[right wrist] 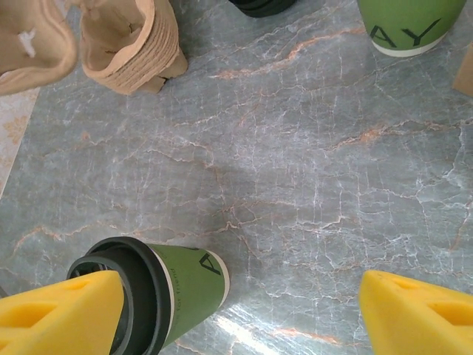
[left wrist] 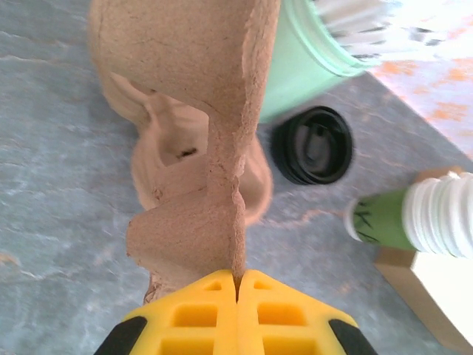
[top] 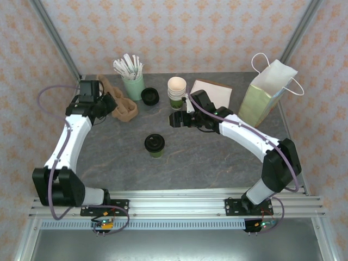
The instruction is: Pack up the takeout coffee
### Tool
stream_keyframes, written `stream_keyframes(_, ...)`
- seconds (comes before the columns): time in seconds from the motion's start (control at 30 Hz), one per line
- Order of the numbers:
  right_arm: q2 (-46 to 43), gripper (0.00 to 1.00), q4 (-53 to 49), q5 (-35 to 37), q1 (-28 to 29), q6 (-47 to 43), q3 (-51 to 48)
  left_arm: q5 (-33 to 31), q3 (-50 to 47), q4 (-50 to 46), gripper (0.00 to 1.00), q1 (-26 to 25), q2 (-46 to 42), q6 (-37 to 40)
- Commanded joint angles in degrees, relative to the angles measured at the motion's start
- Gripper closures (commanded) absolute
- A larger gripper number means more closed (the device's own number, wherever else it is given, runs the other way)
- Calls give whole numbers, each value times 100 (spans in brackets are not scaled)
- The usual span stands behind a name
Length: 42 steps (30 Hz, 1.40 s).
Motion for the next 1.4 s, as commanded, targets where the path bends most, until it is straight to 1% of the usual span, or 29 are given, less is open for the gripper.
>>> stream_keyframes(0.0, -290, 16, -4, 269, -20, 0, 107, 819, -63, -36, 100, -55, -521, -21)
stream_keyframes(0.1, -374, 17, 5, 219, -72, -143, 215, 1492, -97, 95, 100, -196, -762, 78)
stream_keyframes(0.2, -463, 17, 118, -67, -195, -126, 268, 2151, 48, 221, 100, -437, -698, 116)
stream_keyframes(0.23, -483, 18, 116, -95, -202, -120, 307, 2290, 124, 238, 100, -581, -630, 116)
stream_keyframes(0.3, -529, 20, 152, -208, -202, -145, 350, 2479, 268, 252, 100, -858, -487, 364)
stream_keyframes(0.37, -561, 21, 173, -350, -222, -166, 354, 2780, 325, 466, 100, -1112, -341, 423)
stream_keyframes(0.4, -565, 21, 200, -503, -265, -139, 352, 2938, 350, 531, 100, -1172, -284, 439)
stream_keyframes(0.47, -596, 22, 394, -1088, -492, 125, 267, 3241, 389, 687, 100, -1223, -136, 446)
stream_keyframes(0.53, -690, 25, 806, -1637, -792, 513, 35, 3405, 347, 909, 100, -1271, -61, 332)
stream_keyframes(0.57, -737, 26, 860, -1735, -878, 610, -21, 3415, 294, 1101, 100, -1322, -25, 189)
stream_keyframes(0.63, -825, 26, 459, -1434, -911, 435, 99, 3326, 254, 1299, 100, -1505, 67, -95)
stream_keyframes(0.73, -1013, 25, -379, -324, -911, 102, 314, 2991, 291, 1449, 100, -1934, 253, -310)
stream_keyframes(0.8, -1149, 25, -782, 352, -914, -12, 394, 2812, 264, 1643, 100, -2165, 393, -612)
stream_keyframes(0.9, -1338, 25, -1164, 905, -915, -86, 431, 2535, 225, 1774, 100, -2455, 529, -820)
stream_keyframes(0.97, -1488, 24, -1347, 1254, -919, -66, 415, 2491, 107, 1980, 100, -2644, 623, -1056)
stream_keyframes(1.07, -1545, 24, -1557, 1555, -920, -70, 424, 2536, 26, 1992, 100, -2919, 798, -1168)
stream_keyframes(1.17, -1478, 24, -1624, 1482, -922, -47, 371, 2569, -102, 2021, 100, -3039, 887, -1167)
stream_keyframes(1.23, -1434, 23, -1685, 1490, -930, -46, 356, 2839, -118, 2083, 100, -3083, 1066, -1245)
stream_keyframes(1.3, -1455, 23, -1748, 1646, -961, -78, 352, 3072, 30, 1784, 100, -3205, 1301, -1122)
stream_keyframes(1.37, -1520, 23, -1733, 1848, -1018, -93, 285, 3089, 229, 1262, 100, -3392, 1497, -755)
